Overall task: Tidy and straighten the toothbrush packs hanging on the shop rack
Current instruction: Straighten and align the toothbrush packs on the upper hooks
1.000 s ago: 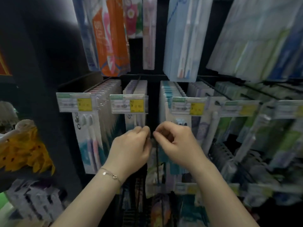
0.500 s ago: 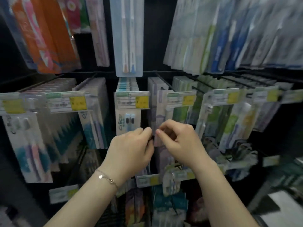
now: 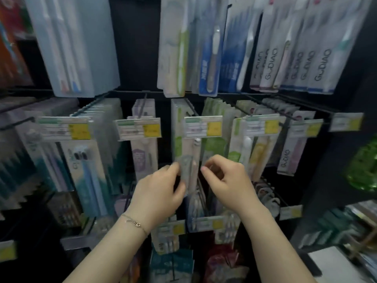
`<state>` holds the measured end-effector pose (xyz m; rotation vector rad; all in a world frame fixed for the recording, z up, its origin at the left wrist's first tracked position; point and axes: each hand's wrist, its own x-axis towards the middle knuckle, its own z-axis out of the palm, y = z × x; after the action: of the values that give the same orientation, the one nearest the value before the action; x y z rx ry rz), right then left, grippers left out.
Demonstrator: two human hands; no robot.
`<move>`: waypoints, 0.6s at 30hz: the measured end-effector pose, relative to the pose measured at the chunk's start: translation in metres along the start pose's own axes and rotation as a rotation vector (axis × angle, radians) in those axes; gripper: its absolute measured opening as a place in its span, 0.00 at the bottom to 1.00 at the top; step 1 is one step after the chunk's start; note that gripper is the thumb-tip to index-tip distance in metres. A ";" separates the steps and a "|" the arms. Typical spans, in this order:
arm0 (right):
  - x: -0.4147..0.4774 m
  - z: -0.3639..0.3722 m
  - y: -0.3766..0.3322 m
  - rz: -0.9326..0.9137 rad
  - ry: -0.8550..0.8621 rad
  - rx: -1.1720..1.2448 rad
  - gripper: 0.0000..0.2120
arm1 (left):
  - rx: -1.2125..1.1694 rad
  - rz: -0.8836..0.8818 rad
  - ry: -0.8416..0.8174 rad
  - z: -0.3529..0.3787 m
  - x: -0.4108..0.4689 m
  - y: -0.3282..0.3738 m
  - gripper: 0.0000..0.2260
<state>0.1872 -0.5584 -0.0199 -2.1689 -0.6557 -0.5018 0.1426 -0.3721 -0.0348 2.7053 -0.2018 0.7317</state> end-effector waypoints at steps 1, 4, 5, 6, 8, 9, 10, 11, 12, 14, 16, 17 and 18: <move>0.001 -0.004 0.005 0.007 -0.001 0.022 0.05 | -0.049 -0.053 0.003 0.005 0.004 0.004 0.07; 0.007 -0.007 0.016 0.055 -0.030 0.032 0.12 | -0.187 -0.212 0.024 0.015 0.017 0.010 0.11; 0.010 -0.006 0.018 0.073 -0.041 0.030 0.16 | -0.232 -0.253 0.029 0.017 0.020 0.011 0.13; 0.013 -0.004 0.018 0.091 -0.049 0.032 0.20 | -0.268 -0.281 0.033 0.018 0.024 0.011 0.15; 0.018 0.001 0.017 0.142 -0.068 0.063 0.28 | -0.319 -0.304 0.028 0.021 0.031 0.010 0.17; 0.021 0.005 0.017 0.175 -0.086 0.092 0.30 | -0.349 -0.306 0.022 0.022 0.035 0.009 0.17; 0.024 0.008 0.017 0.206 -0.109 0.136 0.32 | -0.378 -0.309 0.016 0.022 0.039 0.009 0.15; 0.026 0.012 0.016 0.233 -0.134 0.193 0.34 | -0.404 -0.317 0.011 0.022 0.042 0.008 0.13; 0.028 0.016 0.015 0.252 -0.156 0.244 0.35 | -0.424 -0.330 0.009 0.022 0.045 0.008 0.11; 0.032 0.023 0.011 0.269 -0.173 0.318 0.35 | -0.460 -0.344 0.022 0.022 0.050 0.008 0.10; 0.035 0.031 0.007 0.276 -0.160 0.348 0.31 | -0.479 -0.343 0.047 0.022 0.053 0.007 0.12; 0.036 0.035 0.008 0.283 -0.157 0.360 0.31 | -0.489 -0.345 0.056 0.023 0.054 0.006 0.13; 0.038 0.039 0.009 0.290 -0.153 0.377 0.31 | -0.499 -0.350 0.065 0.024 0.056 0.005 0.13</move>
<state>0.2279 -0.5223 -0.0279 -1.9090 -0.4611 -0.0508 0.2004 -0.3873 -0.0243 2.1602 0.0949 0.5703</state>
